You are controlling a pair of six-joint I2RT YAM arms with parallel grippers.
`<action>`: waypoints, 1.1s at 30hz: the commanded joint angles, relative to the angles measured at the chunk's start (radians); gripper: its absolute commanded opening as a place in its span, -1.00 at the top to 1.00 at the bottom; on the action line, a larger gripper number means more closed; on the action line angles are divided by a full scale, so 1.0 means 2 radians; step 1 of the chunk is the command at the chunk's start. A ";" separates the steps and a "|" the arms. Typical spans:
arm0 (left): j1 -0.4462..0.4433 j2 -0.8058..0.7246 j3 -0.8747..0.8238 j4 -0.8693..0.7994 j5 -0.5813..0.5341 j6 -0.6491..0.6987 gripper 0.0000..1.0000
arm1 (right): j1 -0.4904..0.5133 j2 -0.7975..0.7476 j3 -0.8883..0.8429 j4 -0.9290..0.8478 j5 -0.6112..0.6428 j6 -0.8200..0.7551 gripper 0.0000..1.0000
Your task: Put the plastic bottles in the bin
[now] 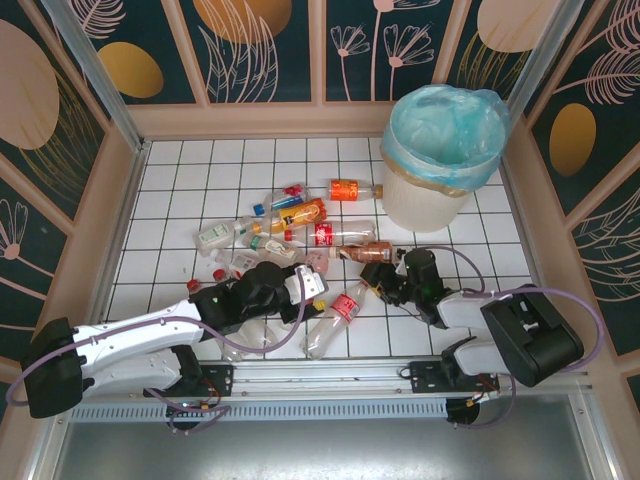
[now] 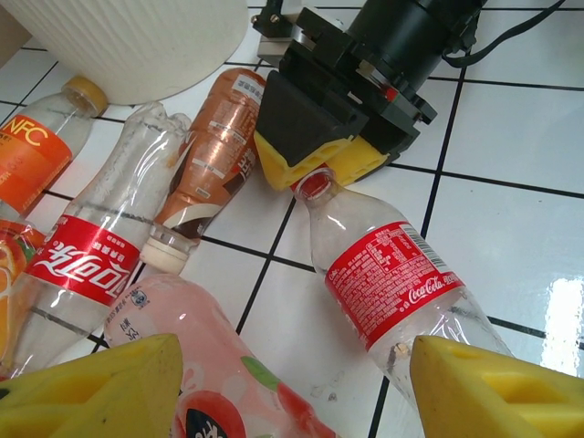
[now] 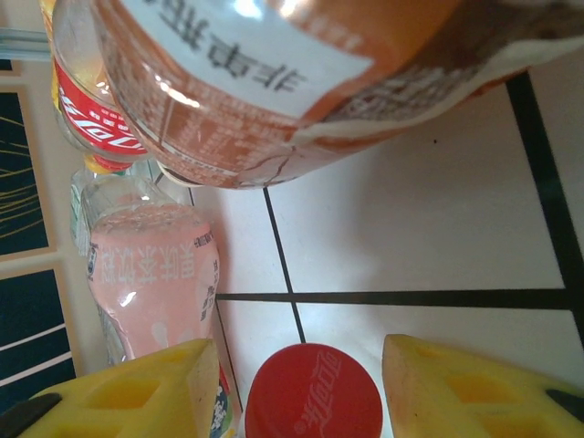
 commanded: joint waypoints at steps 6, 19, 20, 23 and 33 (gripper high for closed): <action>-0.002 0.010 0.016 0.007 -0.008 0.013 -0.35 | -0.016 0.019 -0.012 0.021 -0.023 -0.003 0.40; -0.002 0.002 0.068 0.008 -0.101 -0.032 -0.35 | -0.026 -0.206 0.032 -0.165 0.037 -0.079 0.76; -0.002 0.000 0.081 0.009 -0.114 -0.042 -0.35 | -0.026 -0.237 0.050 -0.199 0.049 -0.096 0.80; -0.002 -0.006 0.120 0.013 -0.160 -0.070 -0.32 | -0.025 -0.299 0.115 -0.279 0.080 -0.144 0.99; -0.002 0.009 0.285 0.053 -0.280 -0.101 -0.28 | -0.026 -0.219 0.491 -0.401 0.142 -0.332 1.00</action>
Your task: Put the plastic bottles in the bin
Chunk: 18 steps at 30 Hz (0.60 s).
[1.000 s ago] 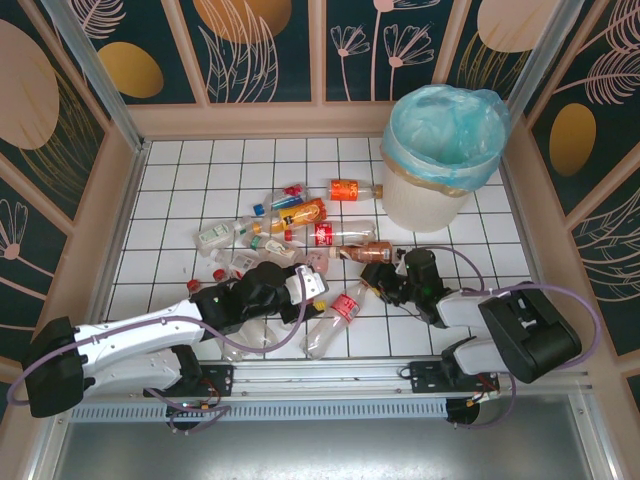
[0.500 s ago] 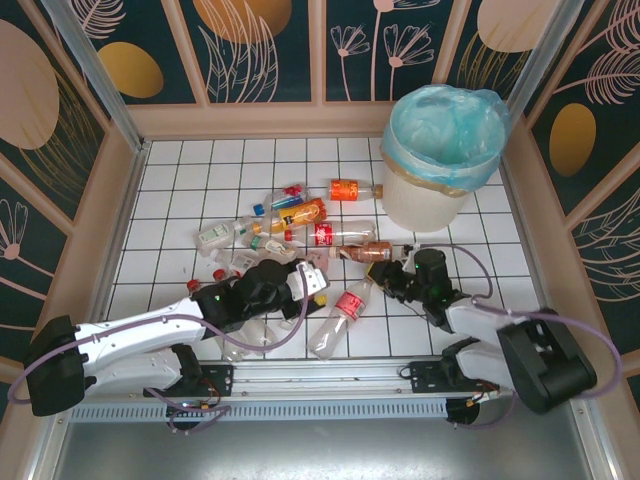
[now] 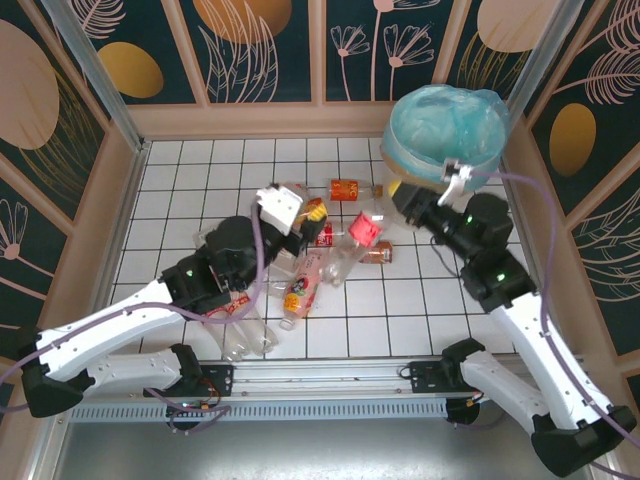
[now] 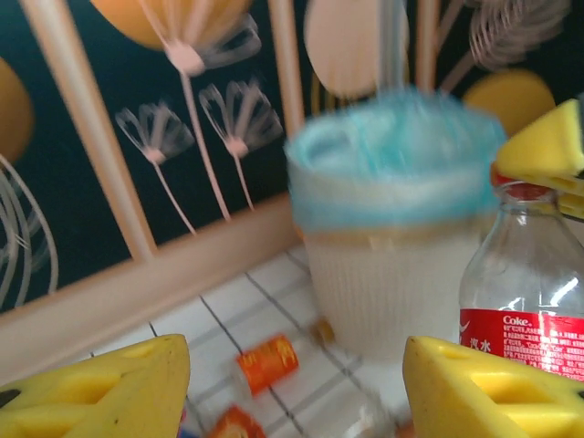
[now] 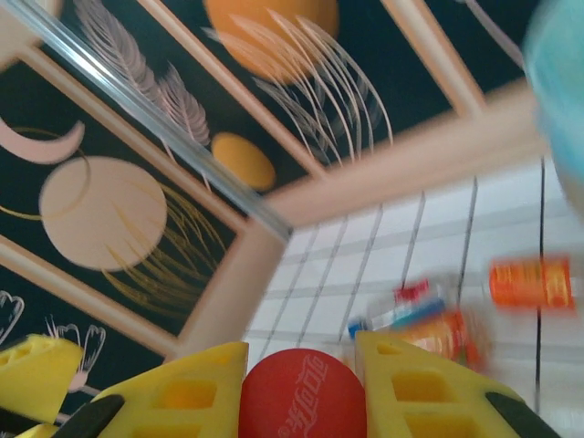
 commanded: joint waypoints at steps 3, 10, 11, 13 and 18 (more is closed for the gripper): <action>-0.002 0.043 0.087 0.028 -0.057 -0.005 -0.28 | -0.002 0.089 0.203 -0.048 0.072 -0.146 1.00; -0.001 0.134 0.193 0.019 -0.030 -0.023 -0.29 | -0.019 0.209 0.399 -0.024 0.200 -0.262 1.00; -0.001 0.150 0.208 0.016 -0.019 -0.030 -0.29 | -0.025 0.223 0.410 -0.009 0.223 -0.280 1.00; -0.001 0.179 0.233 0.012 0.005 -0.042 -0.29 | -0.041 0.246 0.416 0.027 0.261 -0.311 1.00; -0.001 0.245 0.291 -0.016 0.057 -0.078 -0.30 | -0.105 0.301 0.439 0.028 0.284 -0.332 1.00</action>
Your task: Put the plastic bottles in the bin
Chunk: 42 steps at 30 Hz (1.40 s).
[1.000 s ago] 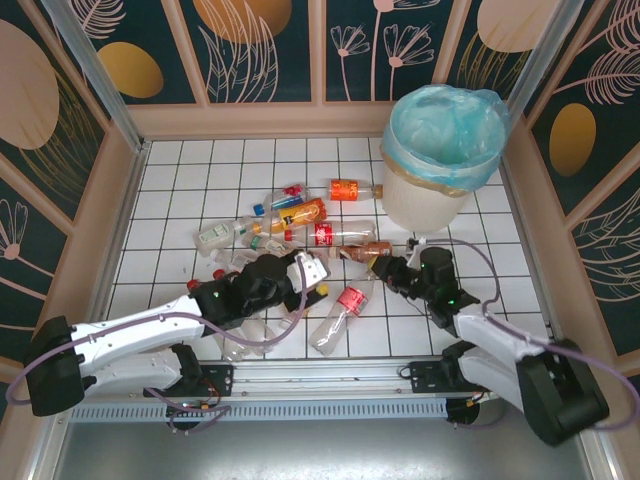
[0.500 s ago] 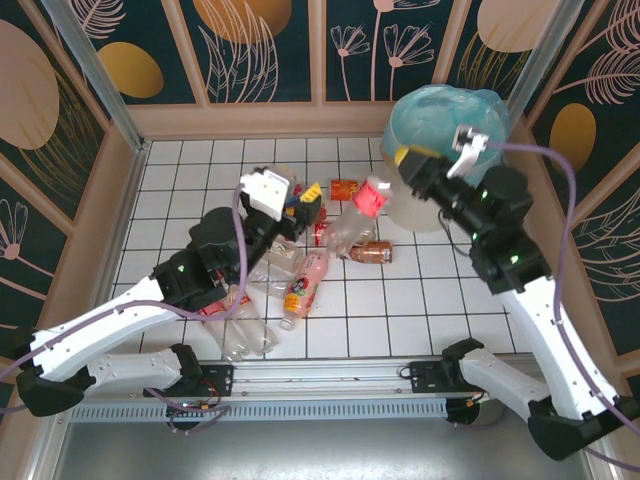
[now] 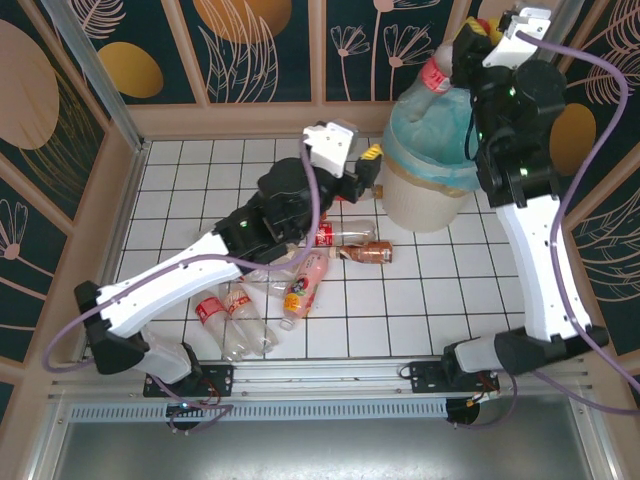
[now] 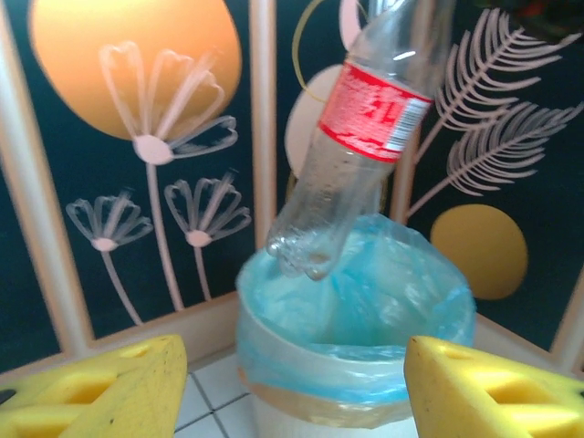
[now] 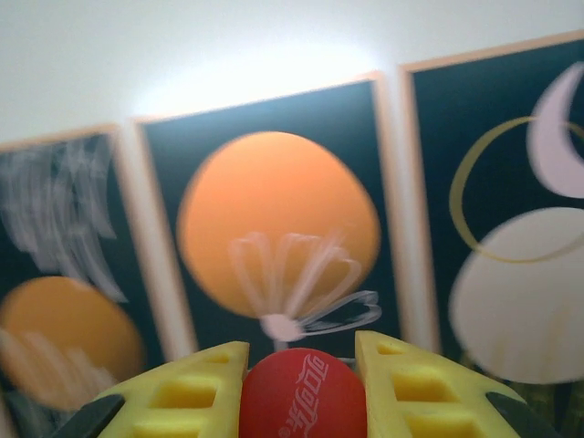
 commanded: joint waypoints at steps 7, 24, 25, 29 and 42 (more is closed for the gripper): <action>-0.001 0.057 0.036 -0.029 0.073 -0.072 -0.32 | -0.060 0.042 -0.070 0.041 -0.003 -0.033 1.00; -0.001 0.014 -0.081 -0.016 0.035 -0.112 -0.41 | -0.072 0.051 -0.253 0.110 -0.133 -0.073 0.96; -0.001 0.012 -0.086 -0.015 0.032 -0.111 -0.43 | -0.072 0.054 -0.254 0.107 -0.138 -0.079 0.92; 0.000 0.005 -0.098 -0.018 0.000 -0.108 -0.46 | -0.071 0.068 -0.247 0.082 -0.165 -0.098 0.84; 0.000 -0.014 -0.110 -0.018 -0.031 -0.103 -0.51 | -0.072 0.068 -0.229 0.056 -0.176 -0.093 -0.25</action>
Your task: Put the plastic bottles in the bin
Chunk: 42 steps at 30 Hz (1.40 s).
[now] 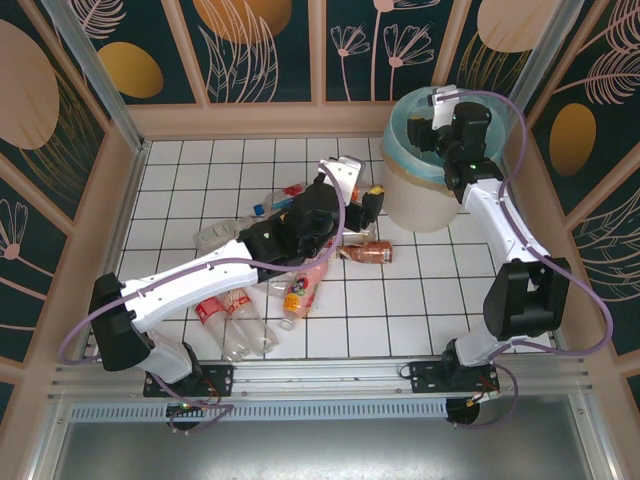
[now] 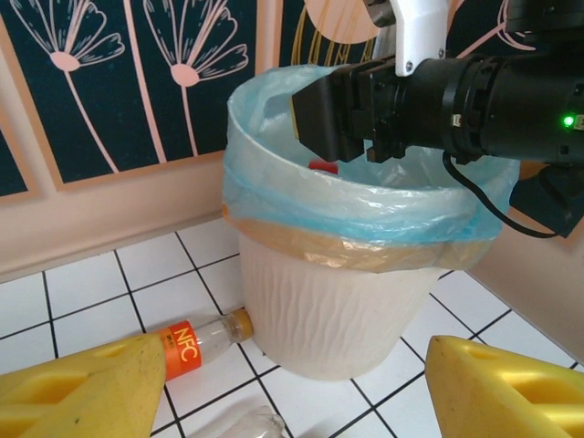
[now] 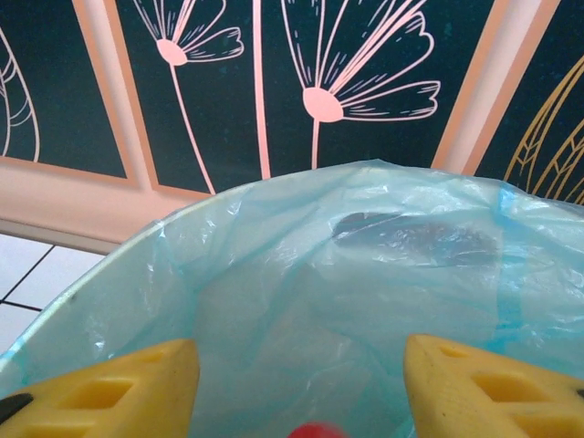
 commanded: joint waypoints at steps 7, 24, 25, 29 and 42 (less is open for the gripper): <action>0.001 -0.025 -0.011 0.015 -0.037 0.001 -0.51 | -0.002 -0.039 0.025 0.005 -0.028 0.021 -0.25; 0.003 -0.137 -0.095 -0.082 -0.110 -0.090 -0.48 | 0.117 -0.145 0.052 -0.036 -0.009 0.085 -0.26; 0.003 -0.156 -0.110 -0.096 -0.121 -0.108 -0.47 | 0.138 -0.147 0.051 -0.043 -0.007 0.083 -0.26; 0.004 -0.236 -0.172 -0.154 -0.167 -0.176 -0.44 | 0.200 -0.133 0.051 -0.074 -0.024 0.112 -0.25; 0.056 -0.357 -0.235 -0.418 -0.158 -0.388 -0.34 | 0.411 0.091 0.153 -0.210 -0.058 0.166 -0.06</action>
